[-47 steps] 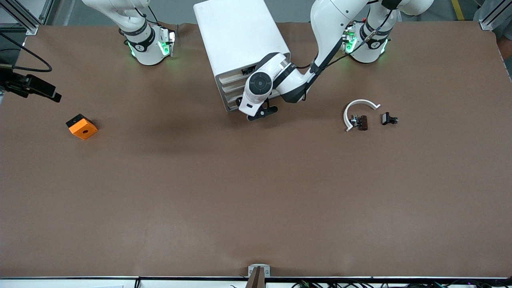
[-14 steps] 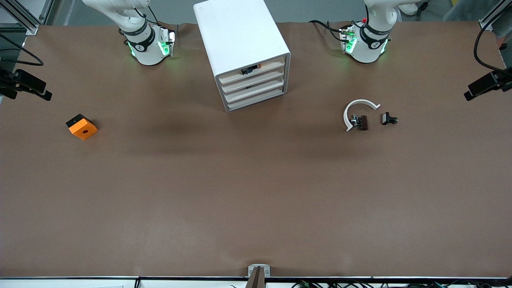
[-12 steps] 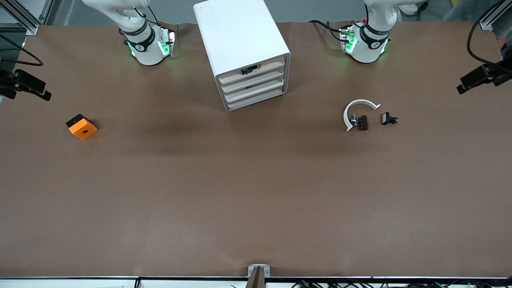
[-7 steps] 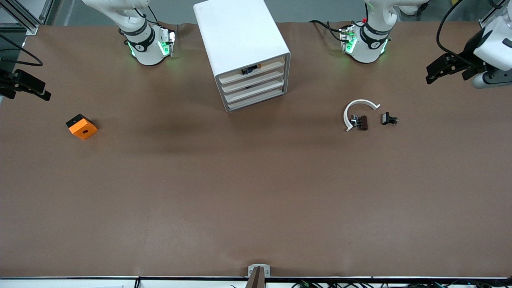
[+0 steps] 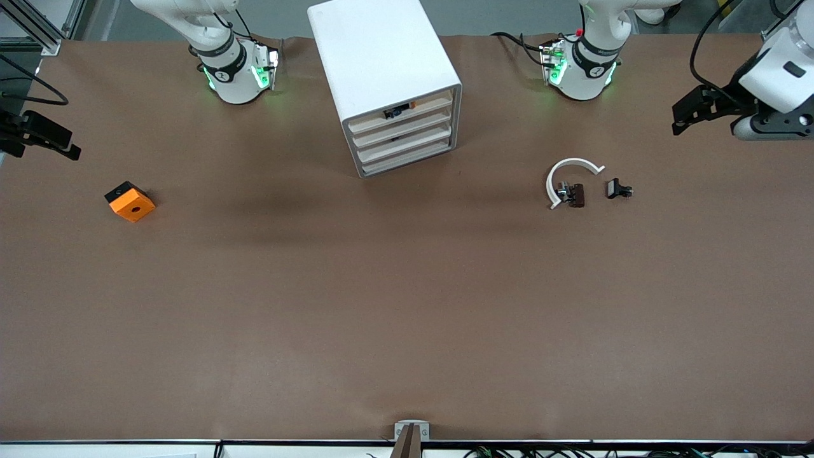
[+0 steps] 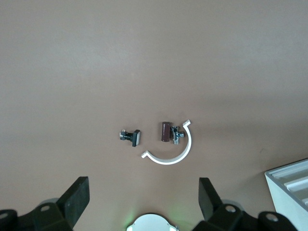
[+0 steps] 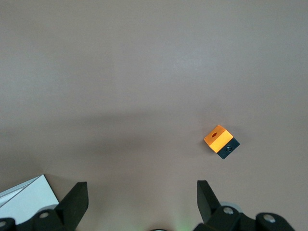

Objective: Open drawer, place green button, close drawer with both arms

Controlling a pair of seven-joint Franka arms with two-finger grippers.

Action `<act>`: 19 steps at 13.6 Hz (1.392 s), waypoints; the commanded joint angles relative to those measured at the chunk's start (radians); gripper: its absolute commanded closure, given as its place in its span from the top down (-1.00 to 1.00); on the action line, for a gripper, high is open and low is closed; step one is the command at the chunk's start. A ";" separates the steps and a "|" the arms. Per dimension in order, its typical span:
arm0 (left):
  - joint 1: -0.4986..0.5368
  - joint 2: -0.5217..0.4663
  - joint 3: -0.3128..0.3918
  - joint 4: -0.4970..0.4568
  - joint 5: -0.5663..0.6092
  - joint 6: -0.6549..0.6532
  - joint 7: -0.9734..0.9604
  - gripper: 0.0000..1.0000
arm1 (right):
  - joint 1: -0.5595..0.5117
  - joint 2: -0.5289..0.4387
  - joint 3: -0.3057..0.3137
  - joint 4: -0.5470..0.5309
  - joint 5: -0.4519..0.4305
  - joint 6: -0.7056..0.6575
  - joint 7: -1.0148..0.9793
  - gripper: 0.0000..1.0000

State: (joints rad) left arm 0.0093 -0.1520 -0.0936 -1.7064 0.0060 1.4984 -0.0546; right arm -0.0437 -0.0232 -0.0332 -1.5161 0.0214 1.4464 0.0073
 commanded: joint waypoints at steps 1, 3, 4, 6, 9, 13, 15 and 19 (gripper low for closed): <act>0.008 -0.014 0.000 -0.018 -0.009 0.039 0.025 1.00 | -0.018 0.000 0.015 0.010 -0.017 -0.004 -0.015 1.00; 0.009 -0.011 0.000 -0.019 -0.009 0.049 0.025 1.00 | -0.018 0.000 0.015 0.011 -0.017 -0.004 -0.015 1.00; 0.009 -0.009 0.000 -0.018 -0.009 0.049 0.022 1.00 | -0.018 0.000 0.015 0.010 -0.017 -0.004 -0.015 1.00; 0.009 -0.008 0.000 -0.001 -0.009 0.048 0.009 1.00 | -0.018 0.002 0.015 0.010 -0.018 -0.003 -0.015 1.00; 0.011 0.009 0.002 0.016 -0.009 0.046 0.012 1.00 | -0.016 0.003 0.015 0.010 -0.018 -0.003 -0.015 1.00; 0.011 0.034 0.002 0.043 -0.009 0.046 0.005 1.00 | -0.015 0.003 0.015 0.011 -0.024 -0.003 -0.015 1.00; 0.012 0.037 0.002 0.051 -0.008 0.046 0.004 1.00 | -0.015 0.003 0.015 0.011 -0.023 -0.003 -0.015 1.00; 0.038 0.037 0.002 0.051 -0.009 0.043 0.005 1.00 | -0.015 0.003 0.015 0.011 -0.024 -0.003 -0.015 1.00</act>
State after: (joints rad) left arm 0.0334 -0.1224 -0.0893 -1.6766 0.0060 1.5488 -0.0498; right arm -0.0437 -0.0225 -0.0328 -1.5161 0.0158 1.4464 0.0064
